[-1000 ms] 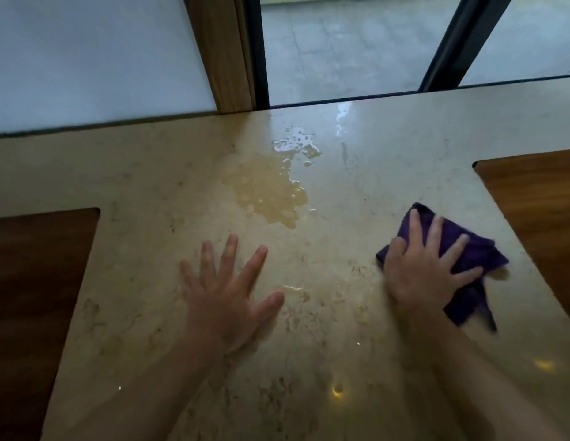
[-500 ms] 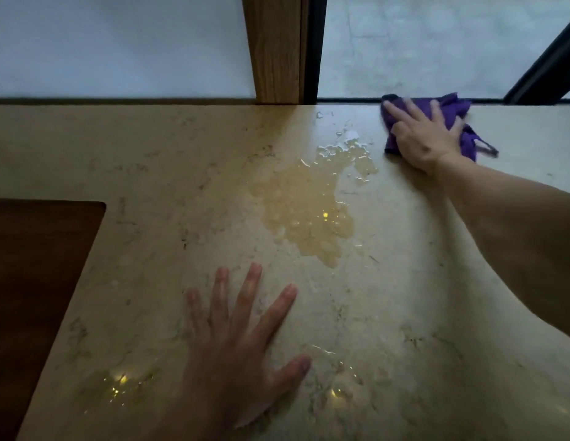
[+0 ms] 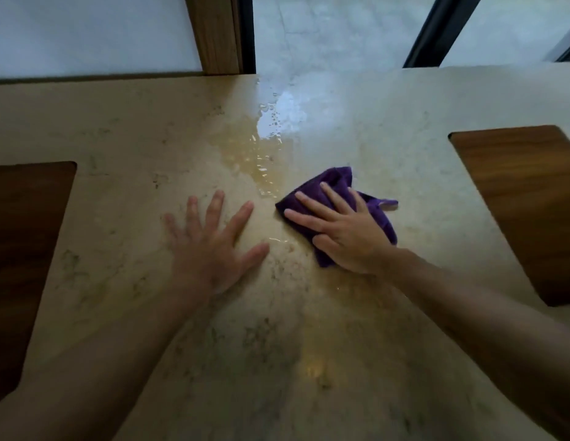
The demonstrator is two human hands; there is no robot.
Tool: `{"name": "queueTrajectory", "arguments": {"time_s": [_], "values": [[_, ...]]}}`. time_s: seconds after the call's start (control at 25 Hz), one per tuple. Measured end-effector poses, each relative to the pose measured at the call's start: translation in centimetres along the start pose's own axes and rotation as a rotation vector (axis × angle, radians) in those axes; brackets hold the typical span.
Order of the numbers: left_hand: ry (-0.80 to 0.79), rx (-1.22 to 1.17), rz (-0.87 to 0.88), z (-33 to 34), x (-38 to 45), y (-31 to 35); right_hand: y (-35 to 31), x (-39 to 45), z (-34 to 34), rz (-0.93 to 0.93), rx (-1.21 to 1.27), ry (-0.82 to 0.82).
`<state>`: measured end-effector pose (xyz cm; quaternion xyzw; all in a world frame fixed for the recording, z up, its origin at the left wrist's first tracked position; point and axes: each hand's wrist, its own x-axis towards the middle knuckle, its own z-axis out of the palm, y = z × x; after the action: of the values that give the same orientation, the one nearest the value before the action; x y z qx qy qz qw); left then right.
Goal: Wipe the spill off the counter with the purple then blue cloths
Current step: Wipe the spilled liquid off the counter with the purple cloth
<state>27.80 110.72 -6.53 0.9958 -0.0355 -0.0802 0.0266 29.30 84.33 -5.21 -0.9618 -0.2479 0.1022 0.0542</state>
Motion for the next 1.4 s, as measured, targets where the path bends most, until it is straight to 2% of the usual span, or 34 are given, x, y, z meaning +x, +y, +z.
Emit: {"name": "queueTrajectory", "arguments": {"time_s": [0.16, 0.4, 0.52, 0.6, 0.72, 0.88, 1.08, 1.32, 1.4], "values": [[0.036, -0.049, 0.038, 0.3, -0.1, -0.2, -6.6, -14.3, 3.5, 0.064, 0.024, -0.035], [-0.067, -0.020, 0.042, -1.1, -1.5, -1.8, -16.1, -29.3, 8.3, 0.558, 0.065, 0.113], [-0.056, -0.026, 0.042, -1.4, -1.7, -4.1, -22.3, -29.4, 9.7, 0.940, 0.157, 0.187], [-0.036, -0.005, 0.055, -1.3, -1.3, -5.7, -25.9, -26.3, 9.9, 1.221, 0.320, 0.220], [-0.020, -0.008, 0.028, -1.8, 0.6, -8.0, -28.2, -21.6, 9.8, 1.427, 0.359, 0.183], [-0.047, -0.039, -0.034, -2.2, 3.3, -11.3, -26.0, -15.4, 8.8, 1.329, 0.233, 0.173], [0.003, -0.060, 0.000, -1.6, 3.8, -12.8, -18.6, 0.0, 5.0, 1.135, 0.206, 0.239], [0.027, -0.022, -0.019, -0.8, 3.3, -12.2, -8.0, 15.8, 0.3, 1.213, 0.211, 0.269], [0.028, -0.037, -0.018, -0.7, 3.4, -12.3, -4.4, 21.1, -1.6, 1.178, 0.216, 0.265]]}}
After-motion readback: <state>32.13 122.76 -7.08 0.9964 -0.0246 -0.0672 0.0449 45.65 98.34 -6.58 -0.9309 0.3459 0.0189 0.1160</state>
